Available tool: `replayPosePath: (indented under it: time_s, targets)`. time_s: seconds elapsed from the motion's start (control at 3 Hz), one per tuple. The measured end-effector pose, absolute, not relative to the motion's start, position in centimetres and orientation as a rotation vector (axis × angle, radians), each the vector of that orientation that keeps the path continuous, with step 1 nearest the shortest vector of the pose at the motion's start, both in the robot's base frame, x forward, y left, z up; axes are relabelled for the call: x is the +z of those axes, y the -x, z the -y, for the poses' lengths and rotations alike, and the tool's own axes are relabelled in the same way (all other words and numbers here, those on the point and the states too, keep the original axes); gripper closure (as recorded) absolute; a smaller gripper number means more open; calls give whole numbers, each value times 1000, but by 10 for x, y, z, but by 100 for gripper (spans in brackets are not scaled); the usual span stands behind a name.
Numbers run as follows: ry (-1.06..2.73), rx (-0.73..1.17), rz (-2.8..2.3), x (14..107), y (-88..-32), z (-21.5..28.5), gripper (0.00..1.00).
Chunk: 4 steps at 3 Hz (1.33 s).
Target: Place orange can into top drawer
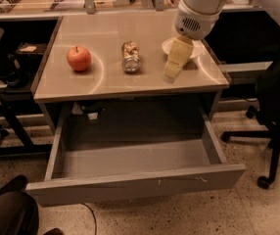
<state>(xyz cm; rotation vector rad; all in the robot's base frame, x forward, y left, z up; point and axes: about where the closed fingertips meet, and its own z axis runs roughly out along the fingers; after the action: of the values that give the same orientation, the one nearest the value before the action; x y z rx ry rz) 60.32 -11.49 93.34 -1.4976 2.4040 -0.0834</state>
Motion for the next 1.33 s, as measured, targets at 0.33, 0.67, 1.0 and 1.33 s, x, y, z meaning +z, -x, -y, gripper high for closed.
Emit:
replayPosePath:
  time_s: [0.33, 0.67, 1.0, 1.33]
  targets:
    - [1443, -73, -2395, 923, -610, 104, 0]
    - [1374, 3, -2439, 910, -633, 89, 0]
    - [1317, 63, -2485, 905, -671, 77, 0]
    - [1285, 132, -2532, 900, -698, 66, 0]
